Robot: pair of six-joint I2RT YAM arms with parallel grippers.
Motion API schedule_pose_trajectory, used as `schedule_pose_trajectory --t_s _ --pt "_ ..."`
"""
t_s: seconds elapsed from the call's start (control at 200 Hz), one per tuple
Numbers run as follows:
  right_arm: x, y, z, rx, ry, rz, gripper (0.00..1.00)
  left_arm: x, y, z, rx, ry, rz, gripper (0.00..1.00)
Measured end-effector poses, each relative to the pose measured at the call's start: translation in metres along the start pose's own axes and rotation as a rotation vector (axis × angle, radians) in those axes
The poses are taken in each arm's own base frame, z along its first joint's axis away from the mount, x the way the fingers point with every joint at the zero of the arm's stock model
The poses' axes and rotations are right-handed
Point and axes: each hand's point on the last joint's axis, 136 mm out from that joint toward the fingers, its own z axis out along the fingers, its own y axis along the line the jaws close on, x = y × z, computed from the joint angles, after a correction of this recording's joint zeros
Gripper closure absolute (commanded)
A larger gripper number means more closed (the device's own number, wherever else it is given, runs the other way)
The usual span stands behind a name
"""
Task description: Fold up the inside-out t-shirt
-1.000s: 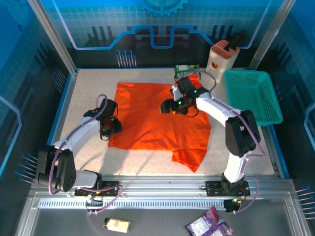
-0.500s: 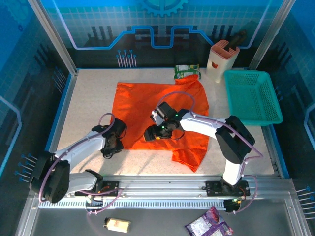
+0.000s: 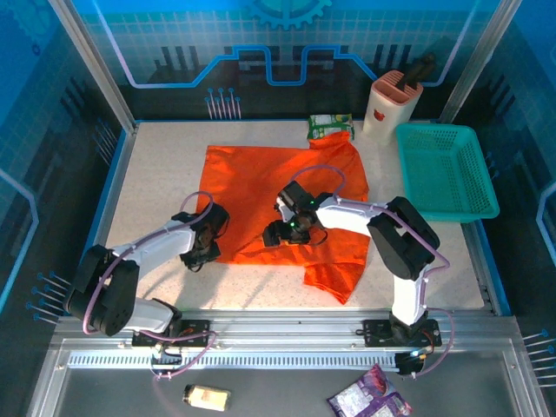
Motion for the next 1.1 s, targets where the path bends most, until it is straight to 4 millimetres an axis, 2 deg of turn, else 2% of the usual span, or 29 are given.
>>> schedule_pose_trajectory --t_s 0.225,0.455,0.685,0.82,0.921,1.101 --pt "0.000 -0.001 0.000 -0.004 -0.001 -0.004 0.26 -0.007 0.000 0.007 -0.042 0.016 0.030 0.72" --pt "-0.001 -0.003 -0.001 -0.007 -0.005 0.001 0.26 -0.008 0.003 0.006 -0.059 0.015 0.045 0.79" --pt "-0.010 -0.020 -0.009 0.000 -0.029 0.042 0.26 -0.010 0.009 -0.003 -0.056 0.000 0.054 0.87" --pt "-0.014 -0.027 -0.012 0.004 -0.040 0.061 0.26 -0.014 0.011 -0.013 -0.032 -0.027 0.052 1.00" --pt "-0.014 -0.029 -0.013 0.006 -0.043 0.060 0.26 -0.019 0.011 -0.026 0.003 -0.059 0.049 1.00" --pt "-0.014 -0.033 -0.015 0.009 -0.047 0.062 0.27 -0.040 0.009 -0.063 0.111 -0.138 0.003 1.00"
